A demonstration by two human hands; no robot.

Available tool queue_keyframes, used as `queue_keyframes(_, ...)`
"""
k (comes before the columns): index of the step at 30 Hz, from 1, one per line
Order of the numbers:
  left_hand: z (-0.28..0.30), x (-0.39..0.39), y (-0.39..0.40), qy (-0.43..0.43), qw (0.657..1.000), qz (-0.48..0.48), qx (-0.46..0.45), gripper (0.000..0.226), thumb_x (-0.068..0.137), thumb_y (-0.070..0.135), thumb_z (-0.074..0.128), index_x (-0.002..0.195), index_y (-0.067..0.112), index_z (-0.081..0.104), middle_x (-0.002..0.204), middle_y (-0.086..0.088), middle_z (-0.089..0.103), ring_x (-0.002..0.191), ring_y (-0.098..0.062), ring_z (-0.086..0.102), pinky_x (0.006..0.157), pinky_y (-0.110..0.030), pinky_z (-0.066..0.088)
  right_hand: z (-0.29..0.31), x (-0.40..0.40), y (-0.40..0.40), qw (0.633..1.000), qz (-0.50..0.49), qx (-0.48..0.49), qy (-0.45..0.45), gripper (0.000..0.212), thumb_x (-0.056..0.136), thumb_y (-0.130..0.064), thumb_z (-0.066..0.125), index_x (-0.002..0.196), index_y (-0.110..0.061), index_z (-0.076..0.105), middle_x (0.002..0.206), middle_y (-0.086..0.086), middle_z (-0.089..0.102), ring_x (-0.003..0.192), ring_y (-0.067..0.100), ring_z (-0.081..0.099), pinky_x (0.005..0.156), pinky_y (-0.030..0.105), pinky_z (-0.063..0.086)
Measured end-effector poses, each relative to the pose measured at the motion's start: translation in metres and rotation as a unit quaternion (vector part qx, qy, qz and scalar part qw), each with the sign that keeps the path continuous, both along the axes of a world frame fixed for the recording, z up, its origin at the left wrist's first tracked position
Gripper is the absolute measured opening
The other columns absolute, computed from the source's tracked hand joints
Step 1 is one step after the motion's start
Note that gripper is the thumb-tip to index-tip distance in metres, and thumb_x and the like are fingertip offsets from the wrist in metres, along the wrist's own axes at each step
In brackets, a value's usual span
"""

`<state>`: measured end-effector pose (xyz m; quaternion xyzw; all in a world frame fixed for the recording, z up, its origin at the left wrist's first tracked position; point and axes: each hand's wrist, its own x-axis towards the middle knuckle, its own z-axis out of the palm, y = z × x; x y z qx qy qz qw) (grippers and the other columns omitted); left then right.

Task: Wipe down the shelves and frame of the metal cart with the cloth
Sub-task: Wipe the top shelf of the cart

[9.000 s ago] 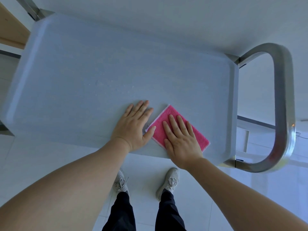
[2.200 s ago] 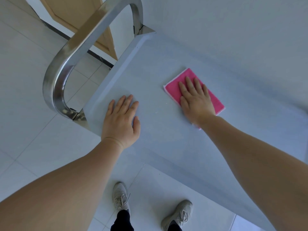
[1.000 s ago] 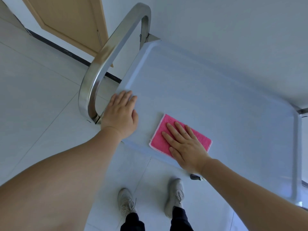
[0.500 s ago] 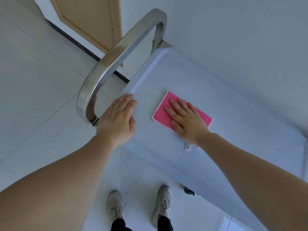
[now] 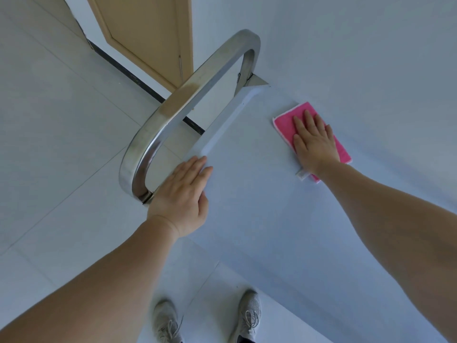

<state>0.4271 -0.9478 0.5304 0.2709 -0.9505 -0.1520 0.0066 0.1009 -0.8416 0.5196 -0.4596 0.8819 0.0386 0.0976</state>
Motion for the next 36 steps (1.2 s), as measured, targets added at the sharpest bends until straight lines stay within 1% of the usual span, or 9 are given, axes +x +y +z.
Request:
queue_keyframes(2, 0.000, 0.001, 0.000, -0.011, 1.000, -0.005, -0.004, 0.062, 0.083, 0.027, 0.022, 0.142, 0.010, 0.034, 0.153, -0.007, 0.026, 0.143, -0.019, 0.020, 0.118, -0.032, 0.009, -0.001, -0.001, -0.008, 1.000, -0.007, 0.003, 0.006, 0.055, 0.096, -0.040, 0.017, 0.149, -0.029, 0.005, 0.158, 0.000, -0.004, 0.145, 0.022, -0.007, 0.117, 0.042, -0.004)
queue_keyframes(6, 0.001, 0.002, 0.000, -0.011, 1.000, -0.009, -0.006, 0.063, 0.083, 0.027, 0.021, 0.140, 0.009, 0.036, 0.152, -0.009, 0.029, 0.142, -0.021, 0.023, 0.118, -0.035, 0.013, 0.001, 0.000, -0.023, 1.000, -0.003, 0.007, 0.013, 0.055, 0.097, -0.040, 0.015, 0.149, -0.027, 0.003, 0.158, 0.002, -0.005, 0.145, 0.023, -0.007, 0.117, 0.044, -0.004)
queue_keyframes(14, 0.002, 0.002, 0.000, -0.003, 1.000, -0.001, -0.003, 0.060, 0.083, 0.026, 0.023, 0.138, 0.007, 0.040, 0.151, -0.010, 0.032, 0.140, -0.022, 0.027, 0.117, -0.036, 0.018, 0.000, 0.017, -0.072, 0.998, 0.068, 0.010, 0.012, 0.056, 0.096, -0.041, 0.011, 0.149, -0.026, 0.000, 0.158, 0.002, -0.006, 0.144, 0.024, -0.011, 0.116, 0.044, -0.005)
queue_keyframes(19, 0.003, 0.002, 0.001, 0.003, 1.000, 0.003, -0.001, 0.058, 0.084, 0.026, 0.025, 0.136, 0.007, 0.042, 0.150, -0.010, 0.033, 0.140, -0.022, 0.029, 0.116, -0.037, 0.021, -0.002, 0.052, -0.064, 0.991, 0.131, 0.014, -0.001, 0.060, 0.091, -0.048, 0.003, 0.148, -0.029, -0.006, 0.158, -0.002, -0.008, 0.144, 0.020, -0.012, 0.116, 0.042, -0.005)
queue_keyframes(23, 0.007, 0.004, 0.003, 0.027, 1.000, 0.015, 0.005, 0.052, 0.083, 0.022, 0.031, 0.128, 0.003, 0.050, 0.143, -0.013, 0.044, 0.132, -0.026, 0.041, 0.112, -0.040, 0.029, -0.001, 0.086, -0.049, 0.985, 0.169, 0.023, -0.010, 0.060, 0.088, -0.052, -0.004, 0.145, -0.032, -0.015, 0.157, -0.002, -0.011, 0.142, 0.019, -0.015, 0.116, 0.042, -0.006)
queue_keyframes(26, 0.010, 0.005, 0.004, 0.042, 0.999, 0.019, 0.004, 0.050, 0.083, 0.021, 0.034, 0.124, 0.002, 0.053, 0.139, -0.014, 0.049, 0.129, -0.028, 0.045, 0.112, -0.040, 0.028, 0.001, 0.114, -0.032, 0.981, 0.191, 0.029, -0.017, 0.057, 0.089, -0.051, -0.004, 0.141, -0.034, -0.021, 0.155, -0.003, -0.016, 0.141, 0.019, -0.019, 0.115, 0.041, -0.010)
queue_keyframes(31, 0.009, 0.007, 0.004, 0.031, 0.999, 0.006, -0.001, 0.052, 0.088, 0.031, 0.030, 0.128, 0.004, 0.050, 0.141, -0.014, 0.046, 0.133, -0.027, 0.040, 0.114, -0.039, 0.024, 0.002, 0.164, 0.010, 0.974, 0.224, 0.029, -0.033, 0.055, 0.091, -0.050, -0.003, 0.139, -0.037, -0.026, 0.151, -0.008, -0.022, 0.137, 0.016, -0.029, 0.114, 0.039, -0.015)
queue_keyframes(34, 0.010, 0.006, 0.003, 0.014, 1.000, 0.014, -0.004, 0.058, 0.090, 0.037, 0.022, 0.133, 0.006, 0.045, 0.145, -0.013, 0.040, 0.137, -0.027, 0.033, 0.116, -0.042, 0.021, 0.005, 0.170, 0.025, 0.975, 0.215, 0.030, -0.042, 0.053, 0.092, -0.049, -0.002, 0.137, -0.039, -0.028, 0.151, -0.011, -0.024, 0.137, 0.013, -0.031, 0.114, 0.037, -0.017)
queue_keyframes(36, 0.009, 0.006, 0.003, -0.004, 1.000, 0.019, -0.013, 0.062, 0.090, 0.041, 0.017, 0.137, 0.008, 0.040, 0.150, -0.010, 0.034, 0.140, -0.026, 0.027, 0.117, -0.040, 0.014, 0.006, 0.168, 0.027, 0.976, 0.211, 0.029, -0.044, 0.053, 0.092, -0.049, -0.002, 0.138, -0.040, -0.026, 0.151, -0.012, -0.023, 0.137, 0.012, -0.030, 0.113, 0.036, -0.018)
